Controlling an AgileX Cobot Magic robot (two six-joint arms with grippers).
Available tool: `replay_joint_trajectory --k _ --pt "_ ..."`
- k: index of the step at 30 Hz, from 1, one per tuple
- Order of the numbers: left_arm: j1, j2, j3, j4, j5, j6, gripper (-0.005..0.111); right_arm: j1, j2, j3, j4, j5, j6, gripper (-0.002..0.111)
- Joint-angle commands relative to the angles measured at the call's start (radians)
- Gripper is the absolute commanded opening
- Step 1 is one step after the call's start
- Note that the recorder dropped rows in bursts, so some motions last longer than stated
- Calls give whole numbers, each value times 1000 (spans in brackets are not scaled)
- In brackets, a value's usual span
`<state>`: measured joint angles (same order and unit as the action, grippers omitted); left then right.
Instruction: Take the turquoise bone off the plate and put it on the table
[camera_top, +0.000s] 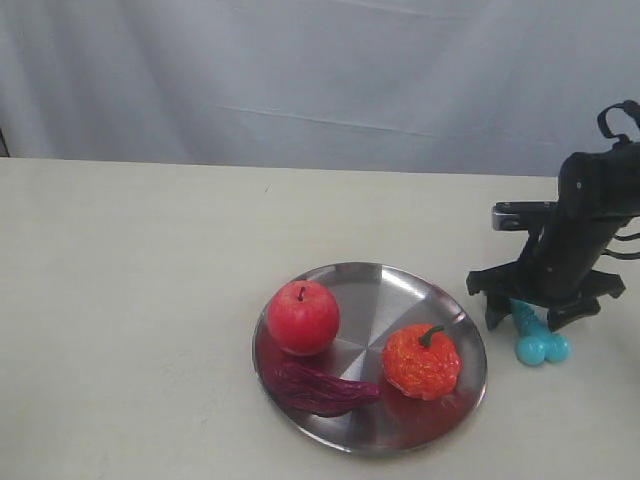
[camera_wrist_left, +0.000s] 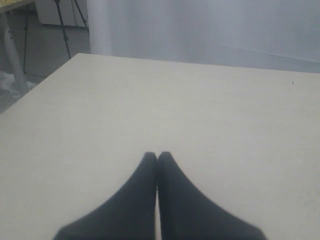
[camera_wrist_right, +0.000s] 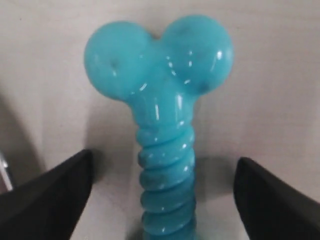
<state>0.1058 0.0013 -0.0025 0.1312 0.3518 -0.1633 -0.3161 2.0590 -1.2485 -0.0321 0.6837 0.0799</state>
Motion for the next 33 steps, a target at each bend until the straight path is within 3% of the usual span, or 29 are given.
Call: replay_joint_trajectory --k 1,15,16,24,28,33 --pt "-5 -1 3 1 -6 -1 0 -7 -95 5 2 3 -27 79" --pt "-5 -1 3 1 -6 -1 0 24 -778 7 8 140 -86 78" --pt "-5 -1 3 1 -6 -1 0 44 -811 14 14 145 -88 74" --pt "-5 -1 3 1 -6 -1 0 250 -1047 144 60 123 -88 -1" --pt "-5 -1 3 1 -6 -1 0 343 -1199 274 57 1 -88 -1" --pt "-5 -1 3 1 -6 -1 0 387 -1413 447 57 -208 -80 -1"
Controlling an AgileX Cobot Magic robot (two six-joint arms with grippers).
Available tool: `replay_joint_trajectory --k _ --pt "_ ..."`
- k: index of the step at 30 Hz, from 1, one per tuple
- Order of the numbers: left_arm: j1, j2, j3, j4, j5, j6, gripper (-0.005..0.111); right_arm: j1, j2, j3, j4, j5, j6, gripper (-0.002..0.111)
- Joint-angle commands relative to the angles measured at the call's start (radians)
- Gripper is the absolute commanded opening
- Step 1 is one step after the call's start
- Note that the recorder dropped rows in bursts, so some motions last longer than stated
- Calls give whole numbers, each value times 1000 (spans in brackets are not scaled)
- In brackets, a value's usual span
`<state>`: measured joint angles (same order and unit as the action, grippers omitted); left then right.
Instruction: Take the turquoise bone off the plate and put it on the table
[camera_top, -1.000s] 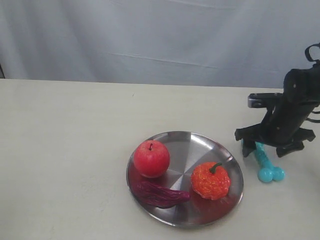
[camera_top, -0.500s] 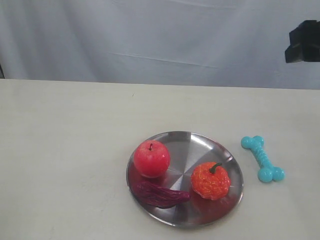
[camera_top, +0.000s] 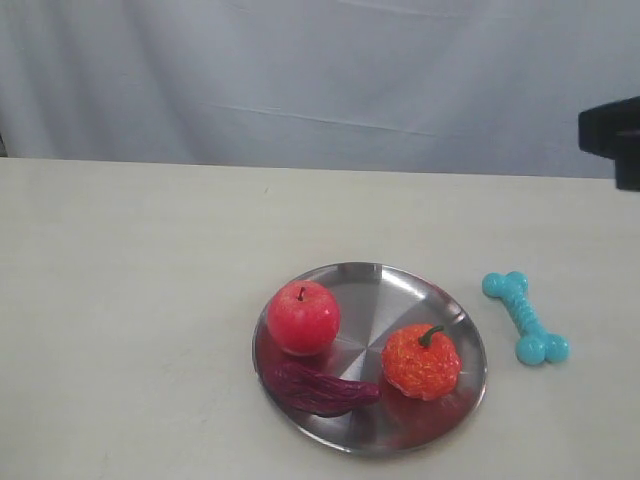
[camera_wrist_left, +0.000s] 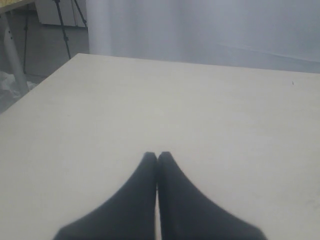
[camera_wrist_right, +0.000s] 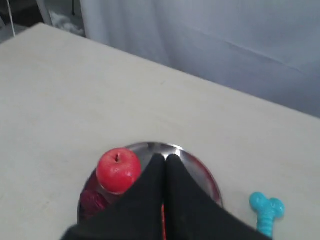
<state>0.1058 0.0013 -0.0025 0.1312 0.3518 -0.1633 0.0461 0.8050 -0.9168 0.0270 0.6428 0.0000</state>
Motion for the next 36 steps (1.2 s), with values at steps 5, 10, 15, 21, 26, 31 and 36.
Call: replay_joint_trajectory --k 5,10,15,21,26,31,36 --pt "-5 -1 3 1 -6 -1 0 25 -394 266 -5 -359 0 -1" --pt "-5 -1 3 1 -6 -1 0 25 -553 367 -27 -418 0 -1" --pt "-5 -1 3 1 -6 -1 0 25 -675 396 -27 -389 15 -1" --pt "-5 -1 3 1 -6 -1 0 25 -769 396 -27 -380 15 -1" --pt "-5 -1 3 1 -6 -1 0 25 -805 396 -27 -380 15 -1" --pt "-5 -1 3 1 -6 -1 0 25 -805 396 -27 -369 15 -1" --pt "-5 -1 3 1 -6 -1 0 -87 -805 396 -27 -348 15 -1"
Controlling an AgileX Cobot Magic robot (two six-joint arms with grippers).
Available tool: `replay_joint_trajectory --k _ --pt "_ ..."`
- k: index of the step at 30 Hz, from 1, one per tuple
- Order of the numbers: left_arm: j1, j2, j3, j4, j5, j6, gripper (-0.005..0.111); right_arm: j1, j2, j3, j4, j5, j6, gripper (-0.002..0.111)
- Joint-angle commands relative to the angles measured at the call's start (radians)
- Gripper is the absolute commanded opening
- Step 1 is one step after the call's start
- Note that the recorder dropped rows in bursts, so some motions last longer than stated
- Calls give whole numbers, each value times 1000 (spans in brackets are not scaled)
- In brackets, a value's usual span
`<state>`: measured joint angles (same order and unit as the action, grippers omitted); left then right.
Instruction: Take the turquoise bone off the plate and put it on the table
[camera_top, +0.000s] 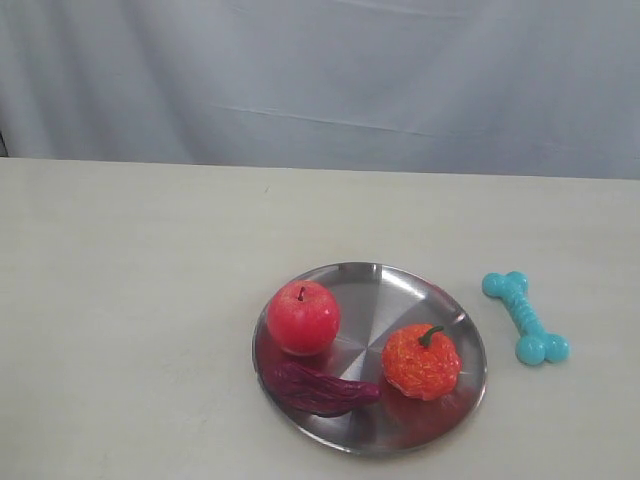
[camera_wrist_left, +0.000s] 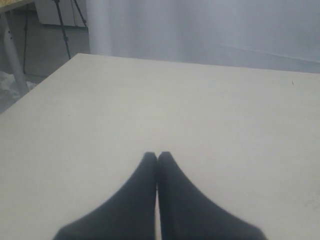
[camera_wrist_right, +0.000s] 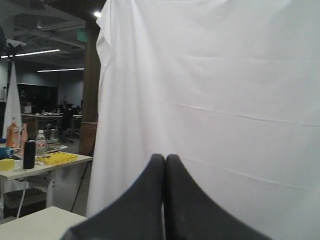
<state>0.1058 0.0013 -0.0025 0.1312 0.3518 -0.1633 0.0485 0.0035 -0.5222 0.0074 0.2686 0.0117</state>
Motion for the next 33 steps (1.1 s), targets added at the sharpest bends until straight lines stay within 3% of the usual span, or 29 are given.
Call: replay_joint_trajectory --k 1,6,12,27,33 --pt "-5 -1 3 1 -6 -1 0 -120 -3 2 -7 49 3 -1" --pt "-5 -1 3 1 -6 -1 0 -309 -3 2 -7 193 3 -1" --pt "-5 -1 3 1 -6 -1 0 -428 -3 20 -7 274 3 -1" --pt "-5 -1 3 1 -6 -1 0 -439 -3 522 -7 -351 26 -1" --pt "-5 -1 3 1 -6 -1 0 -439 -3 522 -7 -235 9 -1"
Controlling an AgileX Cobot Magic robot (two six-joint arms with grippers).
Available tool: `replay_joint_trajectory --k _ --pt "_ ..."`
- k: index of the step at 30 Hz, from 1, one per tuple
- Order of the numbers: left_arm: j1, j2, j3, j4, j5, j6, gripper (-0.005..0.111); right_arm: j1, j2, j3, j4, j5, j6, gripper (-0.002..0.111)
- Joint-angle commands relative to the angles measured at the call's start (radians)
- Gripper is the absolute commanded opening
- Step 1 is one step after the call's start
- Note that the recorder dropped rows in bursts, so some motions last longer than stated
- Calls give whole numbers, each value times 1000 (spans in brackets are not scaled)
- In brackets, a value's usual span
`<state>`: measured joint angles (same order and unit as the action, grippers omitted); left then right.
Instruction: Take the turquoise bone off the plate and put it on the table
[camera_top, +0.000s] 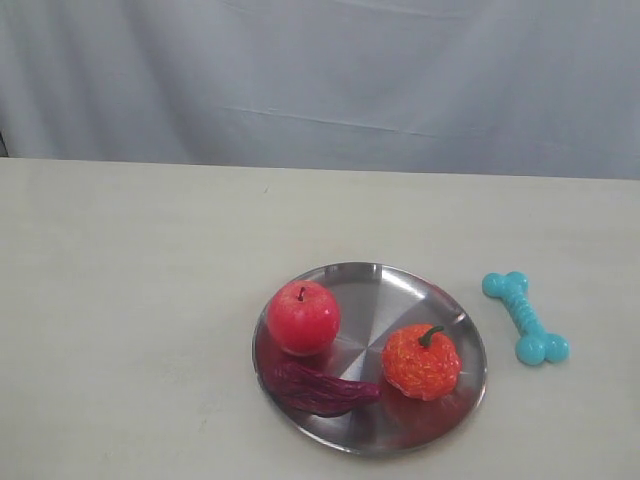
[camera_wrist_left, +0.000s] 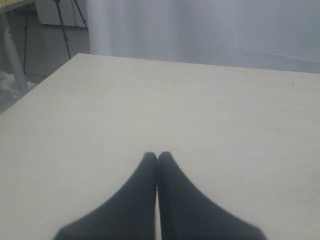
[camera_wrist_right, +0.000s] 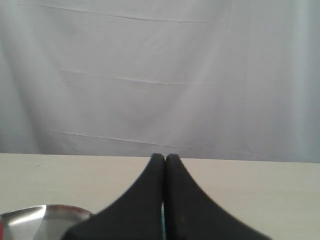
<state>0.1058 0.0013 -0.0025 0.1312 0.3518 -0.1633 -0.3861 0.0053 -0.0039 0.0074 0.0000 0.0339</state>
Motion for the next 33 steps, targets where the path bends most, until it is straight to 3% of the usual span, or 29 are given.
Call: replay_joint_trajectory --k 1,12,33 --pt "-5 -1 3 1 -6 -1 0 -4 -5 4 -7 46 -13 -1" --pt "-5 -1 3 1 -6 -1 0 -4 -5 4 -7 349 -16 -1" --pt "-5 -1 3 1 -6 1 0 30 -5 4 -7 348 3 -1"
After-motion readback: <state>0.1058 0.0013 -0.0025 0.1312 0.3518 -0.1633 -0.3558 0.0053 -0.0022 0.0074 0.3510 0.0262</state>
